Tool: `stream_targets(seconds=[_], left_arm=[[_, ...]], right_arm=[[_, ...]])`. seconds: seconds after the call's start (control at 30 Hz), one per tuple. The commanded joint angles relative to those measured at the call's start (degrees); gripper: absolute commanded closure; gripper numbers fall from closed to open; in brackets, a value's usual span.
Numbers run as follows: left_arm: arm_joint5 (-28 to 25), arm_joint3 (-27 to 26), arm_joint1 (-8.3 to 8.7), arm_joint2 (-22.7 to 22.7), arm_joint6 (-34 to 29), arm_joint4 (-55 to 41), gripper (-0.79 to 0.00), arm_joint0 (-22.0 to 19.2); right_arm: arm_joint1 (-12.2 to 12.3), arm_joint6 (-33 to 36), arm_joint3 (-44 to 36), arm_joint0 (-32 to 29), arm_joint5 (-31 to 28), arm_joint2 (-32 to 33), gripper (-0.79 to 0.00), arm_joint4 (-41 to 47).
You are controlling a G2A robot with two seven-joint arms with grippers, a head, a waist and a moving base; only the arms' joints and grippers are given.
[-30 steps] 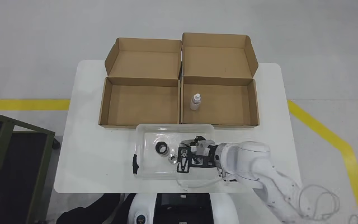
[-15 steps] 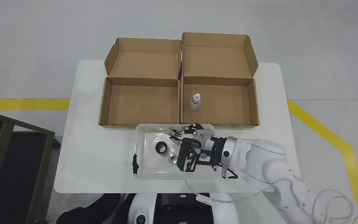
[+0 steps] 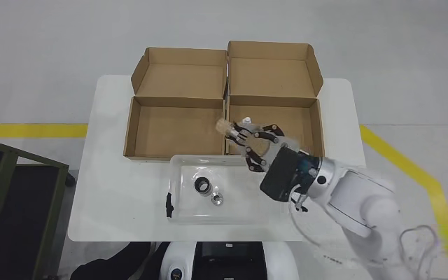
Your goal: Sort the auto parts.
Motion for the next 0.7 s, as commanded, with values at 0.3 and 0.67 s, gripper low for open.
stream_targets(seconds=[0.3, 0.67], left_arm=[[0.0, 0.0, 0.0, 0.0, 0.0, 0.0, -0.785, 0.0], [0.0, 0.0, 0.0, 0.0, 0.0, 0.0, -0.785, 0.0]], right_arm=[[0.0, -3.3, 0.9, -0.4, 3.4, 5.9, 0.0, 6.5], [0.0, -10.5, 1.5, -2.1, 3.4, 8.4, 0.0, 6.9]])
